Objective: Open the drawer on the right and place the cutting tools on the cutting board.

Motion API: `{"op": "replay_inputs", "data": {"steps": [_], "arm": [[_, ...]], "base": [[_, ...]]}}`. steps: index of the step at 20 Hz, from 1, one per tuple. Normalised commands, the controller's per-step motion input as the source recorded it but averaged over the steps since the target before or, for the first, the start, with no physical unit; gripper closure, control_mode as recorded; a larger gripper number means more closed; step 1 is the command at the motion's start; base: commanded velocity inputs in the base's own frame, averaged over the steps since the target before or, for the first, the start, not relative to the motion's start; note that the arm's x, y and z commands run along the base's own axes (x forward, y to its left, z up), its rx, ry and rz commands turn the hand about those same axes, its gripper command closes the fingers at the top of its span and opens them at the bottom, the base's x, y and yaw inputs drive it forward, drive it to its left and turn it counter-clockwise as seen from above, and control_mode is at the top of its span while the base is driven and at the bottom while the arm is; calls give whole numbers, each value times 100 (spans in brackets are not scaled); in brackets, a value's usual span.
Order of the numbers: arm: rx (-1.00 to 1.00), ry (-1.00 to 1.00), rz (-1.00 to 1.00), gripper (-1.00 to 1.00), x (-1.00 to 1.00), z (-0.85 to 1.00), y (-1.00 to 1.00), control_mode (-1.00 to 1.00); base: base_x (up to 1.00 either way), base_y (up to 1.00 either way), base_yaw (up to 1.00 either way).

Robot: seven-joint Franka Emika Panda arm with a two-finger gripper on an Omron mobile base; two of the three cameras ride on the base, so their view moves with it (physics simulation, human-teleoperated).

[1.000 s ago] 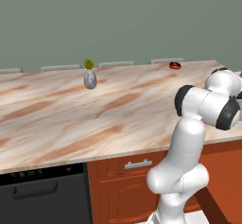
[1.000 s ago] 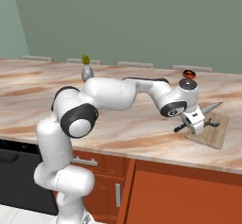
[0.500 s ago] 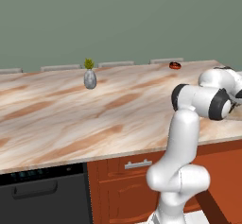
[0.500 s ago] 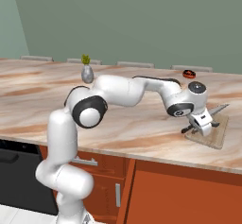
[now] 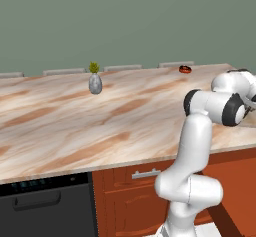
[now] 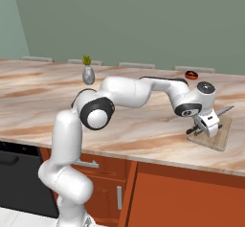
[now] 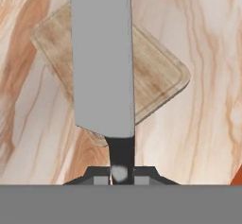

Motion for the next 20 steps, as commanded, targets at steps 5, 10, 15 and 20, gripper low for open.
{"op": "replay_inputs", "data": {"steps": [5, 10, 15, 20], "arm": [[0, 0, 0, 100, 14, -28, 0, -100], [0, 0, 0, 100, 20, -31, 0, -100], [0, 0, 0, 100, 31, -12, -5, -100], [0, 1, 0, 100, 46, -3, -30, -100]], "base": [[0, 0, 0], [0, 0, 0], [0, 0, 0], [0, 0, 0]]}}
